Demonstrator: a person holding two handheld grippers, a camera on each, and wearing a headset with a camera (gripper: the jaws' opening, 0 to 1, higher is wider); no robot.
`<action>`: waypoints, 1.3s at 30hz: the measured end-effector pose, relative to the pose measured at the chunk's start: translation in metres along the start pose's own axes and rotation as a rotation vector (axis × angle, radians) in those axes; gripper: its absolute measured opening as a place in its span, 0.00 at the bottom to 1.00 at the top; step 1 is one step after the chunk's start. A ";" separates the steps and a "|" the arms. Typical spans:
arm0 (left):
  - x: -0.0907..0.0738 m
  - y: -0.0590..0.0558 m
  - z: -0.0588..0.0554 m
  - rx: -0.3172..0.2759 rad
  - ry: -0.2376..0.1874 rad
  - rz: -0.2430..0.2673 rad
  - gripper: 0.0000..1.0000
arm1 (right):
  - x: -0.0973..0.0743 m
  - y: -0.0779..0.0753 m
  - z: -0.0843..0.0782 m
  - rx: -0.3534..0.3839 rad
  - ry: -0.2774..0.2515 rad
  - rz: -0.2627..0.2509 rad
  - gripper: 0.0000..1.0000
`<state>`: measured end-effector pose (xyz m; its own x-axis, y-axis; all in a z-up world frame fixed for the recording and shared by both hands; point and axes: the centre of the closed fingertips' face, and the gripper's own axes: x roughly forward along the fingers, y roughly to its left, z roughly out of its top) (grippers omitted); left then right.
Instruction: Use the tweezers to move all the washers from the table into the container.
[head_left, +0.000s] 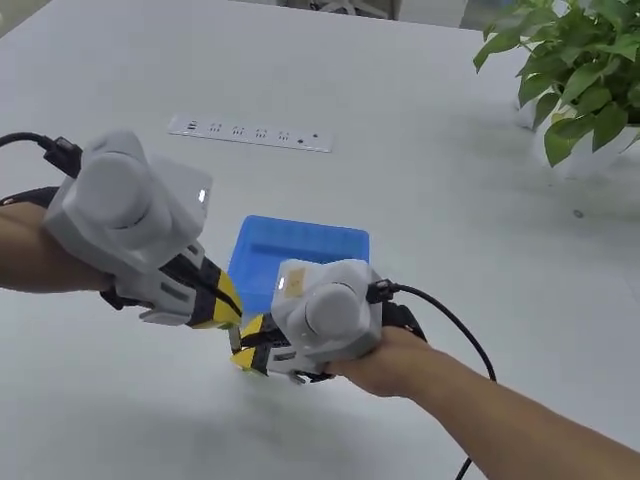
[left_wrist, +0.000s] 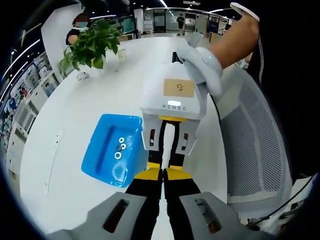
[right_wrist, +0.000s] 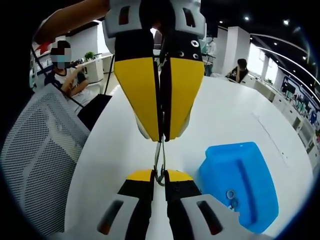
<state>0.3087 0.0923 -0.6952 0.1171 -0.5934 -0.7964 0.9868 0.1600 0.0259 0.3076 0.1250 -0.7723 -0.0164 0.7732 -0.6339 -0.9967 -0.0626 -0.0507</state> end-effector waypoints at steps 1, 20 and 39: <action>-0.001 0.000 0.001 0.001 -0.001 0.001 0.05 | -0.001 -0.001 0.001 0.000 -0.001 -0.001 0.10; -0.025 0.015 0.024 0.067 0.010 0.028 0.05 | -0.022 -0.022 0.027 -0.025 -0.039 -0.048 0.10; -0.035 0.047 0.046 0.103 -0.010 0.054 0.05 | -0.043 -0.061 0.038 -0.047 -0.044 -0.108 0.10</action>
<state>0.3565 0.0845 -0.6384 0.1712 -0.5937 -0.7862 0.9852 0.1102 0.1313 0.3666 0.1195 -0.7130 0.0865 0.8040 -0.5883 -0.9881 -0.0059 -0.1535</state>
